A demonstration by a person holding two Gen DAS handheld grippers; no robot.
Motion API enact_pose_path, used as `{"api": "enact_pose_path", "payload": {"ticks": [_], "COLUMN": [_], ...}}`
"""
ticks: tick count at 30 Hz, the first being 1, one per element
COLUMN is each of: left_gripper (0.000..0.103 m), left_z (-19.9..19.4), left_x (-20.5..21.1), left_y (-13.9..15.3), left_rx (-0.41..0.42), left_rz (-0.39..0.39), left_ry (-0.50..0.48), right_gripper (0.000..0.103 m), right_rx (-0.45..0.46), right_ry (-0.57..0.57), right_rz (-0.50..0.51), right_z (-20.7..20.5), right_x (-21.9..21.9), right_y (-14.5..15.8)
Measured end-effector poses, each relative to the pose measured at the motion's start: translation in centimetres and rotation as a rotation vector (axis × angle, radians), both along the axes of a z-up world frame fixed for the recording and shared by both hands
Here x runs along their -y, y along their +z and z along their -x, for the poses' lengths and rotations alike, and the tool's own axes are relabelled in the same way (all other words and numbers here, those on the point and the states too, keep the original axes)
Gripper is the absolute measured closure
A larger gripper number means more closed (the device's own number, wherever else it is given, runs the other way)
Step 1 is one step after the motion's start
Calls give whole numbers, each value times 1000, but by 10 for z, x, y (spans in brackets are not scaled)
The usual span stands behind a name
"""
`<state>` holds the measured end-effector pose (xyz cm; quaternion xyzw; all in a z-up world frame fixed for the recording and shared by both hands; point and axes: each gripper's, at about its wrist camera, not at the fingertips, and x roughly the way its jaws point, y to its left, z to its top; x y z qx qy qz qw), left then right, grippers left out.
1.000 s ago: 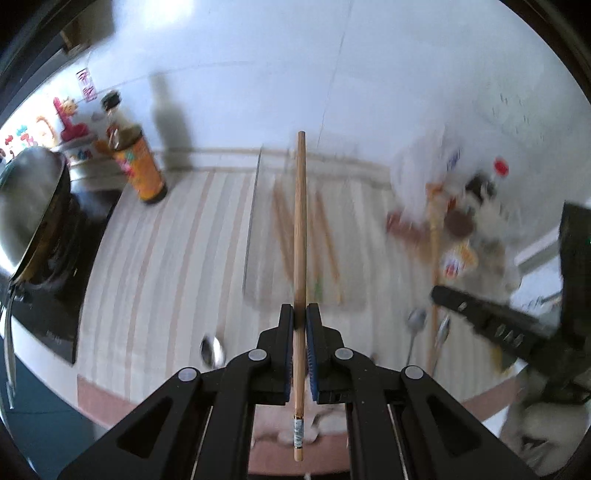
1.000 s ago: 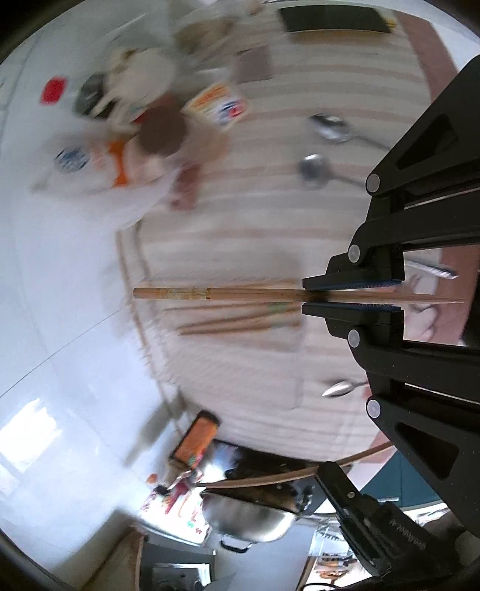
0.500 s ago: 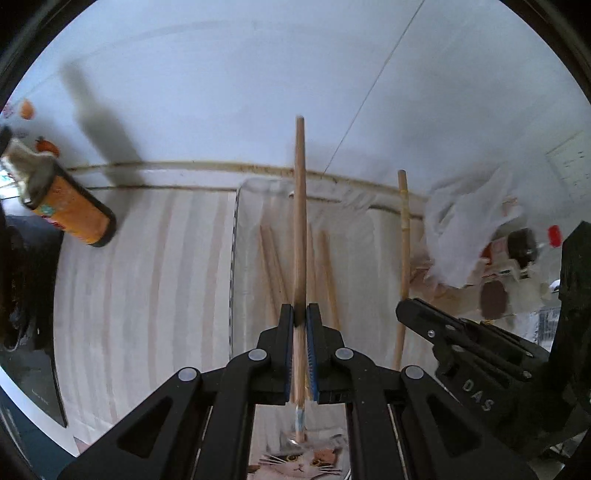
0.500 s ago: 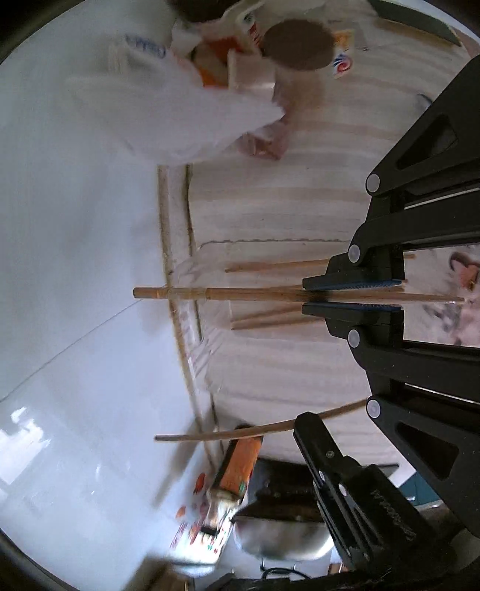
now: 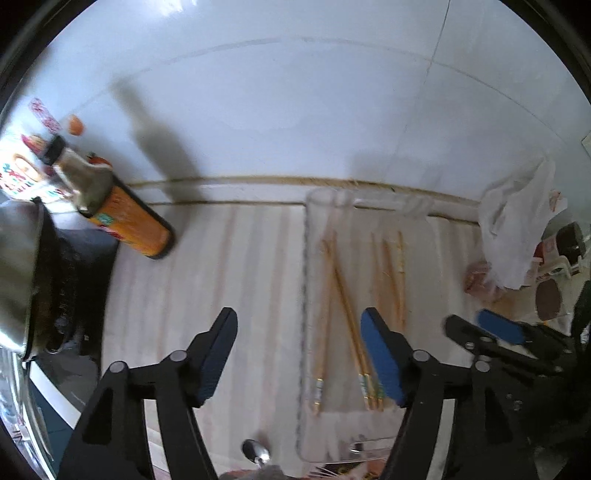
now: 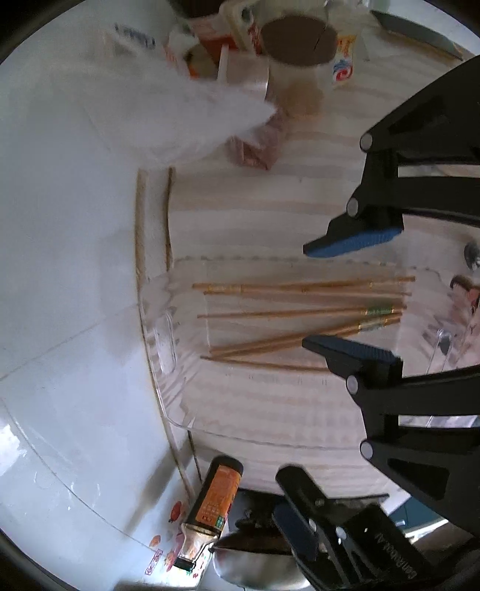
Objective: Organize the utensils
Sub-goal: 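Open both tools to drop the chopsticks into the tray, then raise both open tools away from the tray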
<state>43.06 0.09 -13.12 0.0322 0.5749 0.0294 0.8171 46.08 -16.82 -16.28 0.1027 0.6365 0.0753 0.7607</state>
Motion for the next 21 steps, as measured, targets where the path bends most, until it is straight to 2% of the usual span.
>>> {"api": "enact_pose_path", "payload": {"ticks": [1, 2, 3, 4, 6, 8, 15, 21], "left_gripper": [15, 4, 0, 0, 0, 0, 0, 0], "left_z": [3, 6, 10, 14, 21, 30, 60, 92], "left_x": [-1, -2, -2, -1, 1, 3, 1, 0], "left_y": [3, 6, 8, 10, 11, 11, 18, 39], "left_rx": [25, 50, 66, 82, 97, 103, 119, 174], "left_rz": [-24, -37, -42, -57, -78, -86, -56, -42], "left_ry": [5, 7, 8, 8, 4, 5, 16, 12], "right_gripper": [48, 30, 8, 3, 1, 1, 1, 1], "right_rx": [19, 30, 44, 63, 82, 94, 118, 194], "right_ry": [0, -1, -4, -5, -8, -15, -52, -90], "right_rz": [44, 78, 132, 187, 248, 264, 207, 159], "right_z": [4, 6, 9, 15, 23, 30, 66, 100], "right_x": [0, 1, 2, 2, 2, 6, 19, 31], "right_y": [4, 7, 10, 13, 15, 18, 28, 59]}}
